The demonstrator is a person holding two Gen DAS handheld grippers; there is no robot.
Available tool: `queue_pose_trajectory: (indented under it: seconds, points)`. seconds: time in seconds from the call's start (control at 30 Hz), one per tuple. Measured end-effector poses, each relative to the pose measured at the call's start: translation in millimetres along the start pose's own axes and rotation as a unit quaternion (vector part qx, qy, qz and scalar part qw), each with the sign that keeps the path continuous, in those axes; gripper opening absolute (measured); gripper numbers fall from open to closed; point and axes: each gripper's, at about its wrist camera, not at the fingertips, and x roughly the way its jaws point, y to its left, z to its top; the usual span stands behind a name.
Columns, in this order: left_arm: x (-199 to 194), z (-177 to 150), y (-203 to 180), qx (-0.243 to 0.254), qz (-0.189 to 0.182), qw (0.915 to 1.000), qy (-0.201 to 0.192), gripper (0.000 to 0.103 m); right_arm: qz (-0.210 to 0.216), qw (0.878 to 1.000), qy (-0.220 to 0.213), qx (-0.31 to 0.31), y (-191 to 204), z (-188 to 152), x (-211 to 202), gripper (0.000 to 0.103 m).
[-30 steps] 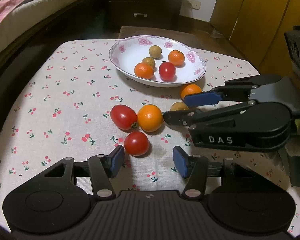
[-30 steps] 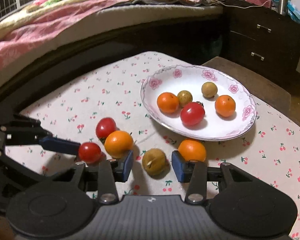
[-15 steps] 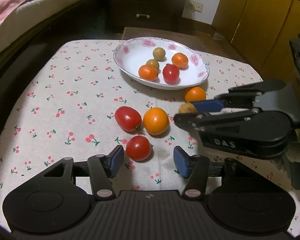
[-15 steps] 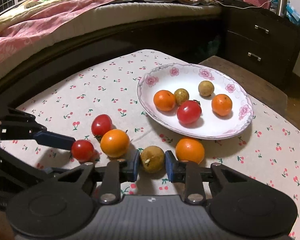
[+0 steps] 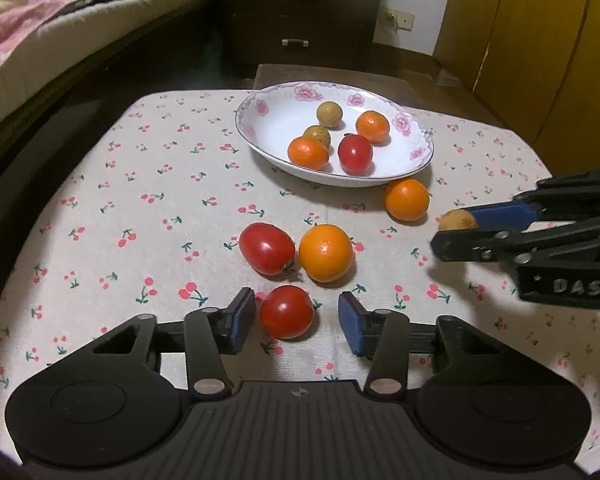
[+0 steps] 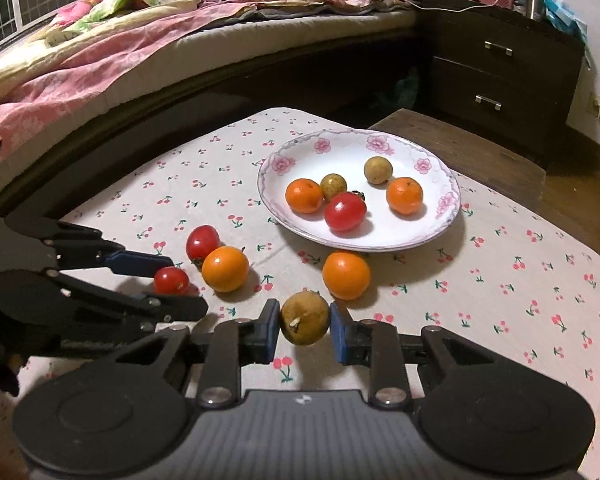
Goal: Organize fruits
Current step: 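Close the left gripper on a red tomato while the right holds the brown fruit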
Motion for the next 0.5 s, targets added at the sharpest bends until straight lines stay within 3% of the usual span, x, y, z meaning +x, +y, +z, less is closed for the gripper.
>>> queue_pose_trajectory:
  seconds: [0.2, 0.27, 0.5]
  points:
    - [-0.1, -2.2, -2.8, 0.017, 0.007, 0.9998, -0.002, 0.044, -0.006, 1.0, 0.0, 0.006, -4.6, -1.9, -5.1, 0.018]
    - [-0.5, -2.9, -3.4, 0.02, 0.008, 0.9998, 0.0, 0.036, -0.008, 1.0, 0.001, 0.009, -6.2, -1.9, -4.9, 0.018]
    - [-3.1, -2.7, -4.7, 0.023, 0.001, 0.9997, 0.005, 0.034, -0.007, 1.0, 0.003, 0.014, -8.0, -2.0, -3.2, 0.018]
